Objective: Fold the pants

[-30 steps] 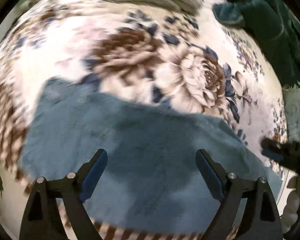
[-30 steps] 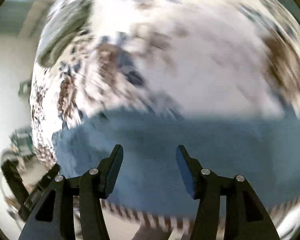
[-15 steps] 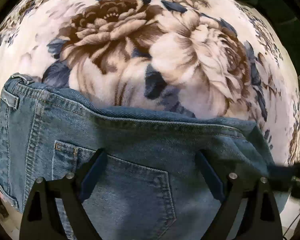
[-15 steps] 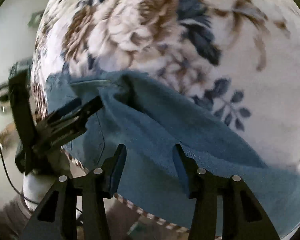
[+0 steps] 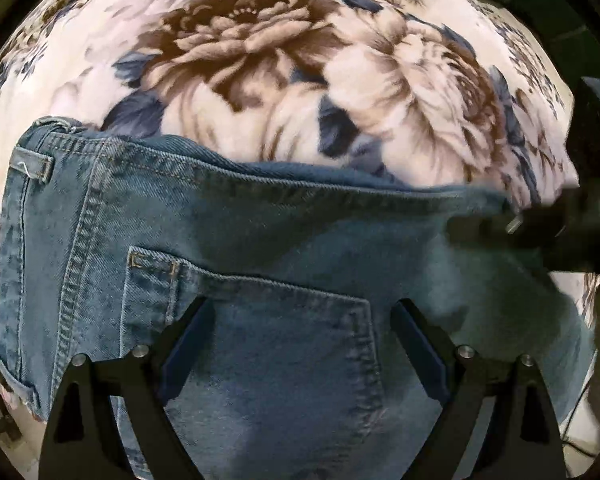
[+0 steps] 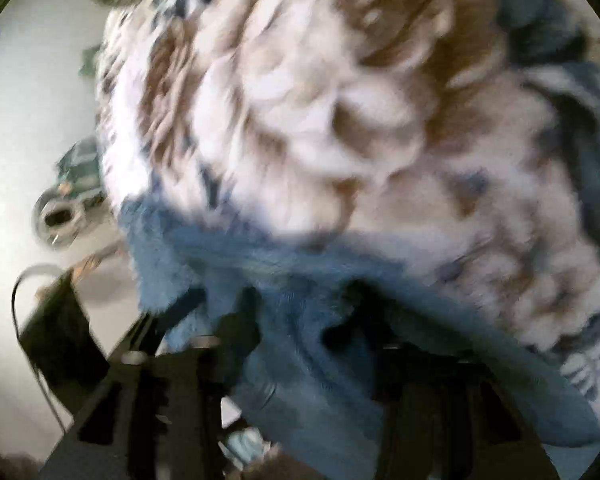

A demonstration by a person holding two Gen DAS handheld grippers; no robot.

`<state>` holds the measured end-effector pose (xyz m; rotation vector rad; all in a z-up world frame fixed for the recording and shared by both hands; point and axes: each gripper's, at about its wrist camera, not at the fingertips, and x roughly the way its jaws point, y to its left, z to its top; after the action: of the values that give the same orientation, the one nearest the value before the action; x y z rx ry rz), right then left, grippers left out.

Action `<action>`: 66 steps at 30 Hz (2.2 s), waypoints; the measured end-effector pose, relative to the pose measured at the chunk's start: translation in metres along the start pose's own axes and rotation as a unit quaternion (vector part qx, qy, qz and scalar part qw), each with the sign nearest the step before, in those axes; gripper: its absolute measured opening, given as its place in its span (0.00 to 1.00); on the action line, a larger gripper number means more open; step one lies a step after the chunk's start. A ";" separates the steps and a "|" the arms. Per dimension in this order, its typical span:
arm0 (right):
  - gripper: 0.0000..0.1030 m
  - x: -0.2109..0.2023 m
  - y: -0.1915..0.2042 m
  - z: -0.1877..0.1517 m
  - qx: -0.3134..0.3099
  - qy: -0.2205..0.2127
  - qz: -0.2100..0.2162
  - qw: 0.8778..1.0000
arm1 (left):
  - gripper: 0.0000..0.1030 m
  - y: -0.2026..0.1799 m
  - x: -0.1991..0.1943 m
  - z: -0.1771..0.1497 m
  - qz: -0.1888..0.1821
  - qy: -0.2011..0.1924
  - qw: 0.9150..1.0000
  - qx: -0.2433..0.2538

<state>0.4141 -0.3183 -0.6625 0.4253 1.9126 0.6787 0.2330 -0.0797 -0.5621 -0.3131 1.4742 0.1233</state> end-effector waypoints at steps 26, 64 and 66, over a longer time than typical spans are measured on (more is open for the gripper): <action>0.01 -0.075 -0.099 -0.083 0.126 -0.159 -0.067 0.977 | 0.93 -0.038 0.016 0.060 0.021 -0.003 0.999 0.031; 0.09 -0.203 -0.384 -0.455 0.506 -0.486 0.047 0.711 | 1.00 -0.202 0.046 -0.123 0.033 0.110 0.980 0.162; 0.08 -0.213 -0.369 -0.465 0.494 -0.497 0.026 0.713 | 1.00 -0.206 0.043 -0.122 0.037 0.129 0.978 0.160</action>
<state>0.0837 -0.8510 -0.5922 1.2151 1.0123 -0.6002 0.1760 -0.3149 -0.5857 -0.0109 1.7352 -0.0995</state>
